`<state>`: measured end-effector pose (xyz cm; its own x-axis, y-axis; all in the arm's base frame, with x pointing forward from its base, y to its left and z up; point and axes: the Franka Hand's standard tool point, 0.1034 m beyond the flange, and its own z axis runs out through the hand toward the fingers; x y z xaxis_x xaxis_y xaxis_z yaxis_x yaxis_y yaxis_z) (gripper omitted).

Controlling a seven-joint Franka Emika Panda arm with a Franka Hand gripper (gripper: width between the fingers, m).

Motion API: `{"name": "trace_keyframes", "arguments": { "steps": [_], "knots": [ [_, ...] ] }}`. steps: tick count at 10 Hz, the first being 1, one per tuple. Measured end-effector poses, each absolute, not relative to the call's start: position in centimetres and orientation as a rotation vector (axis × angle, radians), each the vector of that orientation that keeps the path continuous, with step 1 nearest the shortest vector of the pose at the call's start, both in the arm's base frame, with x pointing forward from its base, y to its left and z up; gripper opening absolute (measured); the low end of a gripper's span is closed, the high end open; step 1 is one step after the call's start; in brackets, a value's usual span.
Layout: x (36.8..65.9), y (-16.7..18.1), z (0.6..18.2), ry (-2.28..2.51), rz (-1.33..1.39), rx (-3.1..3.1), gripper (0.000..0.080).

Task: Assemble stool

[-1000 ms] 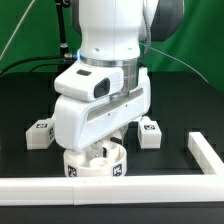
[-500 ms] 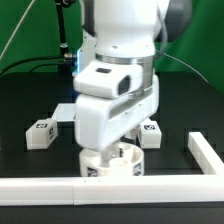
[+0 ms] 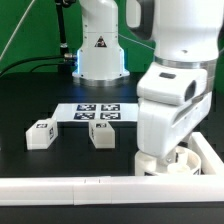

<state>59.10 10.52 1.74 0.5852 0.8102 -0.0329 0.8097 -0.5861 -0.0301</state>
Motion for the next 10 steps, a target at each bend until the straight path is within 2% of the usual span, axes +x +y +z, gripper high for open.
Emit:
{"name": "trace_keyframes", "arguments": {
  "steps": [4, 5, 6, 7, 10],
  "knots": [
    [59.05, 10.58, 1.73, -1.425, 0.07, -2.783, 0.0327],
    [59.05, 10.58, 1.73, -1.425, 0.07, -2.783, 0.0502],
    [59.05, 10.58, 1.73, -1.425, 0.07, -2.783, 0.0502],
    [59.06, 10.51, 1.73, -1.424, 0.07, -2.784, 0.0622],
    [59.07, 10.45, 1.73, -1.423, 0.07, -2.785, 0.0648]
  ]
}}
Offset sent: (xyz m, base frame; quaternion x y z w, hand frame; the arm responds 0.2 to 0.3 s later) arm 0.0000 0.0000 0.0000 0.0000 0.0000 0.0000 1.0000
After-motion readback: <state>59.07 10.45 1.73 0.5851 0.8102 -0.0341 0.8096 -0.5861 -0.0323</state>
